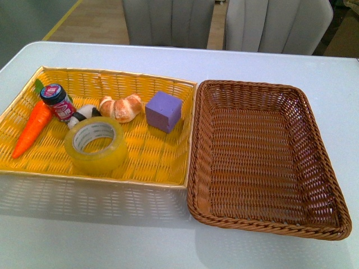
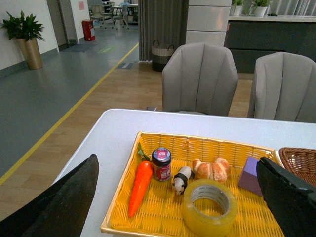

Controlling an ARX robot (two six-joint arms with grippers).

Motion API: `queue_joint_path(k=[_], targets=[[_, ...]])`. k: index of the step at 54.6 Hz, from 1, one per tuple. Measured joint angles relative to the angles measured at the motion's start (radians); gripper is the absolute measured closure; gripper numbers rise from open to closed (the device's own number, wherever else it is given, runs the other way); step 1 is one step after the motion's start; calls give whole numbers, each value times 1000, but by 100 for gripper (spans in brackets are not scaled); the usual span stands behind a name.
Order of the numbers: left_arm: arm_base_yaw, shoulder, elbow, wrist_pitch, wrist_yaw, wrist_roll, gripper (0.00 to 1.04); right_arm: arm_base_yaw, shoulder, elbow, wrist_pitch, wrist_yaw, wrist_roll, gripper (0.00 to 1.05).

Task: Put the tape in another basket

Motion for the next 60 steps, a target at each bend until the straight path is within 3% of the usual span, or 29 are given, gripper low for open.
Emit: queue_joint_path(k=[26, 28, 31, 45, 60], targets=[[0, 0, 0, 0, 0, 0, 9, 0, -140, 0, -141, 0, 0, 103], [0, 0, 0, 0, 0, 0, 9, 0, -223, 0, -254, -4, 0, 103], [0, 0, 0, 0, 0, 0, 9, 0, -276, 0, -302, 0, 0, 103], [0, 0, 0, 0, 0, 0, 9, 2, -307, 0, -313, 0, 0, 103], [0, 0, 0, 0, 0, 0, 9, 2, -308, 0, -313, 0, 0, 54]])
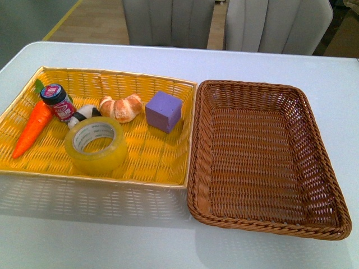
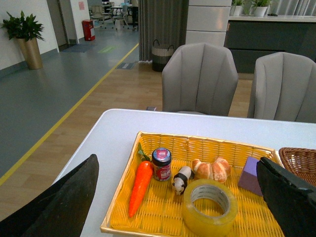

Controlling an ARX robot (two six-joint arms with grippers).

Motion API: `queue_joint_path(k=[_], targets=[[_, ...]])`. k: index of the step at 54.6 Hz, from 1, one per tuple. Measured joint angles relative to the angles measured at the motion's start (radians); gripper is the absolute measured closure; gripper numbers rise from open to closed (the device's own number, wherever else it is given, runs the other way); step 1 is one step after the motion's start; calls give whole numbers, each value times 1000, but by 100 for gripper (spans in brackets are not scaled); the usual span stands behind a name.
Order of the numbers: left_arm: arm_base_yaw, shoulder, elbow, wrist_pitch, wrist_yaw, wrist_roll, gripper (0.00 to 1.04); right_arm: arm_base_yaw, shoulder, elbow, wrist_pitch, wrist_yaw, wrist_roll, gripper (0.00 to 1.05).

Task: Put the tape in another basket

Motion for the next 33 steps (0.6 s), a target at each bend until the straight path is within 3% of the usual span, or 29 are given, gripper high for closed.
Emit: queue_joint_path(k=[15, 23, 25, 28, 33], targets=[[0, 0, 0, 0, 0, 0, 9, 0, 0, 0, 0, 0, 0, 8], [0, 0, 0, 0, 0, 0, 9, 0, 0, 0, 0, 0, 2, 9], [15, 18, 10, -34, 52, -20, 9, 0, 0, 0, 0, 0, 2, 9], [72, 116, 79, -194, 247, -115, 9, 0, 0, 0, 0, 0, 2, 9], [91, 284, 127, -214, 373, -235, 9, 0, -1, 0, 0, 0, 2, 9]])
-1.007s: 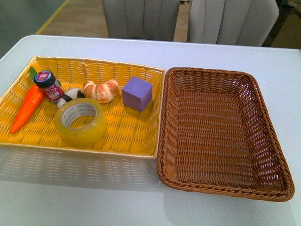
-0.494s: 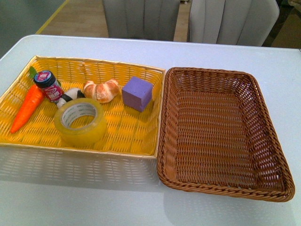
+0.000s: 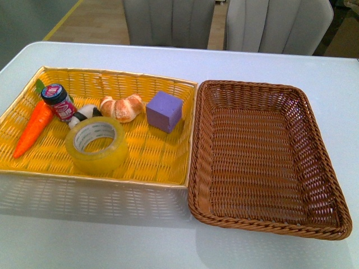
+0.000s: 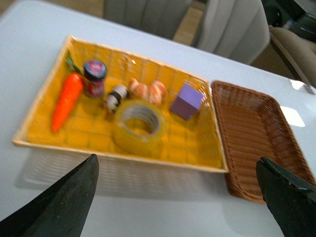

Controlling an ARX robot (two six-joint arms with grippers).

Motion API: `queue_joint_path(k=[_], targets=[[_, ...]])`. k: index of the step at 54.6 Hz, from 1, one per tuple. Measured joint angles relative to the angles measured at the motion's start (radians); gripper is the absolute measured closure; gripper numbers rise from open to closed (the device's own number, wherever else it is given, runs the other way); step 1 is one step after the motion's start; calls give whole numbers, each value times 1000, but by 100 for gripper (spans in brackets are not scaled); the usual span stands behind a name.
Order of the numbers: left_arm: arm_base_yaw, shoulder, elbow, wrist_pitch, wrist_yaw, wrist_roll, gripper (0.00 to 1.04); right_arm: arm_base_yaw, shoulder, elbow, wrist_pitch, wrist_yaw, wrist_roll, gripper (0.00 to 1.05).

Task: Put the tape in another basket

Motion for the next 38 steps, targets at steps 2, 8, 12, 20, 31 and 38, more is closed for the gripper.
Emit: queue_joint_path(k=[2, 8, 12, 20, 31, 38], targets=[[-1, 72, 14, 50, 14, -26, 9, 0, 0, 0, 0, 0, 0, 9], [-15, 268, 60, 217, 0, -60, 9, 0, 0, 0, 0, 0, 0, 9], [-42, 456, 92, 384, -31, -60, 9, 0, 0, 0, 0, 0, 0, 9], [-114, 977, 183, 728, -117, -10, 9, 0, 0, 0, 0, 0, 0, 9], [-156, 1423, 333, 818, -174, 32, 9, 0, 0, 0, 0, 0, 0, 9], [-151, 1583, 414, 829, -207, 42, 9, 0, 0, 0, 0, 0, 0, 9]])
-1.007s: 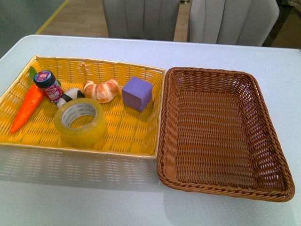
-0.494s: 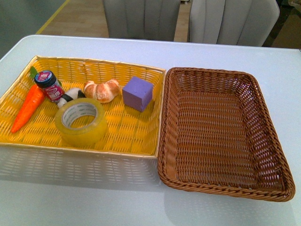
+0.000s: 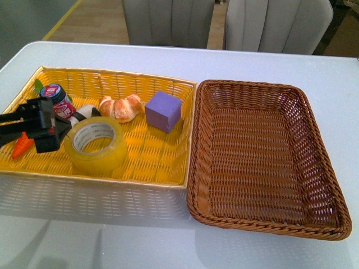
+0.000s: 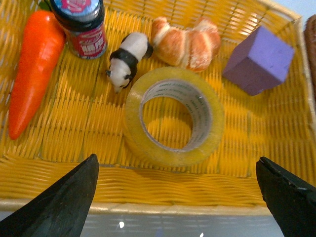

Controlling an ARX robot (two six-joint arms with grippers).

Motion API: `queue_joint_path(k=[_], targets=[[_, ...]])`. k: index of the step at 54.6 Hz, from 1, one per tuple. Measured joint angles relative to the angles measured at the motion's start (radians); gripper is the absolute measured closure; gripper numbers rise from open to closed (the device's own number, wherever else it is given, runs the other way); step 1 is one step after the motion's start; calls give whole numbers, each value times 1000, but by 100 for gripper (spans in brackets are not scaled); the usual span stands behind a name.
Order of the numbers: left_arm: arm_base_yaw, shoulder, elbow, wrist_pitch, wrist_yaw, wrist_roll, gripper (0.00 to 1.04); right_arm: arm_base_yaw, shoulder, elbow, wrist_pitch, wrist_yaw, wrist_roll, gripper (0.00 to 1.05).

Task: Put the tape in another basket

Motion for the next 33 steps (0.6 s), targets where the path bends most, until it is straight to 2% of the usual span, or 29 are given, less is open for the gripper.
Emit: queue_joint_path(k=[12, 33], targets=[[-3, 244, 158, -9, -37, 25, 9, 0, 0, 0, 0, 0, 0, 9], [1, 393, 311, -57, -69, 27, 9, 0, 0, 0, 0, 0, 0, 9]])
